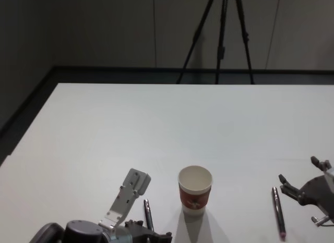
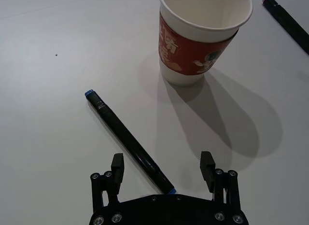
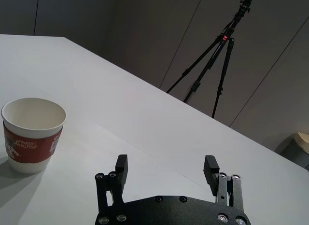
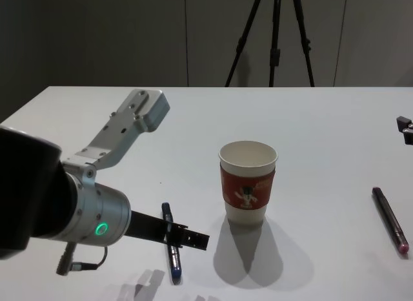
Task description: Place the pen into the pen holder.
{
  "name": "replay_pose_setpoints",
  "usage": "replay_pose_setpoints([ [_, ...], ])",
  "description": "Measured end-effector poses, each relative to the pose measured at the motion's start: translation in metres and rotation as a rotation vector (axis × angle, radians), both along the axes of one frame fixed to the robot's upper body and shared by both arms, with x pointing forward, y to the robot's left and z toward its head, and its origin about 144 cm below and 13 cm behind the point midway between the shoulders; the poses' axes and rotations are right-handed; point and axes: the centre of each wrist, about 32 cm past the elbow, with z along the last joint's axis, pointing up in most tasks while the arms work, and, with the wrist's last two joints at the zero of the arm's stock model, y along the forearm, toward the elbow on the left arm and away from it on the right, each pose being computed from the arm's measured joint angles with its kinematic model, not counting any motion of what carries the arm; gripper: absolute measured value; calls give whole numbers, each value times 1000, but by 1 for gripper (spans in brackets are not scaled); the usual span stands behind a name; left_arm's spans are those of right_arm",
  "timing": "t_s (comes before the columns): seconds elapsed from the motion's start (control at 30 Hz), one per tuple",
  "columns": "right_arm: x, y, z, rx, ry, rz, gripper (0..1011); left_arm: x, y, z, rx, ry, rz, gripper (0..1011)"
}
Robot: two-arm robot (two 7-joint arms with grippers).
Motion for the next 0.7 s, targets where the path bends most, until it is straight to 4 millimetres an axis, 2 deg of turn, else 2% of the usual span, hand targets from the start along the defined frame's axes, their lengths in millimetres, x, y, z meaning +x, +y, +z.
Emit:
replay_pose_setpoints([
  [0.7, 0, 0, 0, 0, 0, 0, 1001, 0, -4, -3, 22, 37, 51, 1001],
])
